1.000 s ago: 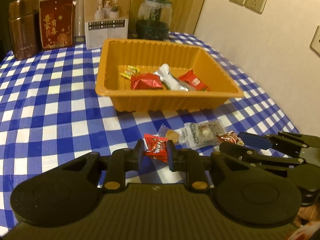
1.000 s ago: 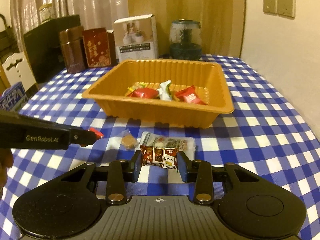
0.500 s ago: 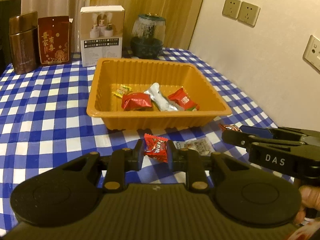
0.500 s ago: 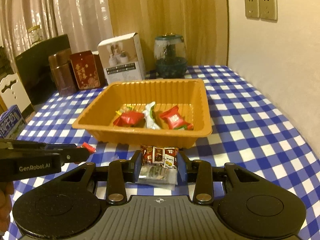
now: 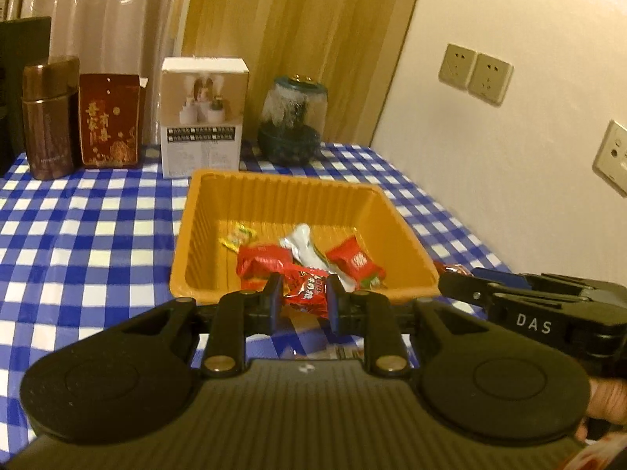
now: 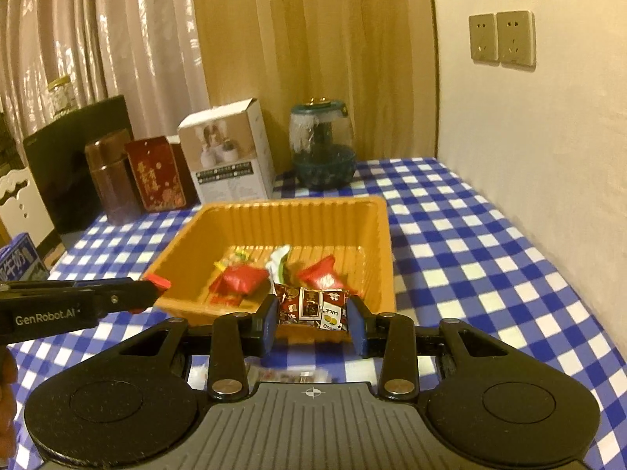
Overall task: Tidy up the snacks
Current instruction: 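Carry the red candy and snack strip over the orange tray with both tools, then open the left tool to drop the red candy into the tray while the right tool holds the strip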
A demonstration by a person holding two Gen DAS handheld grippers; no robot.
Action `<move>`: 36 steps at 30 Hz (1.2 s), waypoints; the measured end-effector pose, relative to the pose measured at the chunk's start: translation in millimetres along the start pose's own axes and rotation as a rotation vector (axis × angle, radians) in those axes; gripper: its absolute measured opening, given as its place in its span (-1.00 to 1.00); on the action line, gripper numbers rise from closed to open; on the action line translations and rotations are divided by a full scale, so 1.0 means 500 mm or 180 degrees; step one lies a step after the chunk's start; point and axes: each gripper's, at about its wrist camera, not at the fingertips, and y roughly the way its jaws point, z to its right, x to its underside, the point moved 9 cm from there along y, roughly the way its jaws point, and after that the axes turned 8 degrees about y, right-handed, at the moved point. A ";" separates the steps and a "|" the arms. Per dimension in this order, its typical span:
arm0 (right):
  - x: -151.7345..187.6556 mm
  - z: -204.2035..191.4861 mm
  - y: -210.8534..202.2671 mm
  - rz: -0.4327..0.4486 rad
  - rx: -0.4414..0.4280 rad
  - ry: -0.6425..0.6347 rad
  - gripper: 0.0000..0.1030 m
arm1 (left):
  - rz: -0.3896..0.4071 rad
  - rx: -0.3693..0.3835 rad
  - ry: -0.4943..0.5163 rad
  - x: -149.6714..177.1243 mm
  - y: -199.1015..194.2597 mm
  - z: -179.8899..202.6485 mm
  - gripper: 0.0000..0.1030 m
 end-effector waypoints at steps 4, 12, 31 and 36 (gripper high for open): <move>-0.022 0.007 0.012 0.0035 -0.0002 0.0023 -0.26 | 0.0038 -0.0024 -0.0008 -0.021 0.015 -0.008 -0.60; -0.057 0.011 0.050 0.0044 -0.0031 0.0004 -0.26 | 0.0072 -0.0091 -0.0006 -0.052 0.058 -0.020 -0.60; -0.085 0.032 0.154 -0.0135 -0.0064 0.0117 -0.26 | -0.0015 -0.0192 -0.0044 -0.076 0.147 -0.064 -0.60; -0.080 0.033 0.167 -0.0193 -0.0091 0.0176 -0.26 | -0.0062 -0.0201 -0.0040 -0.067 0.164 -0.072 -0.60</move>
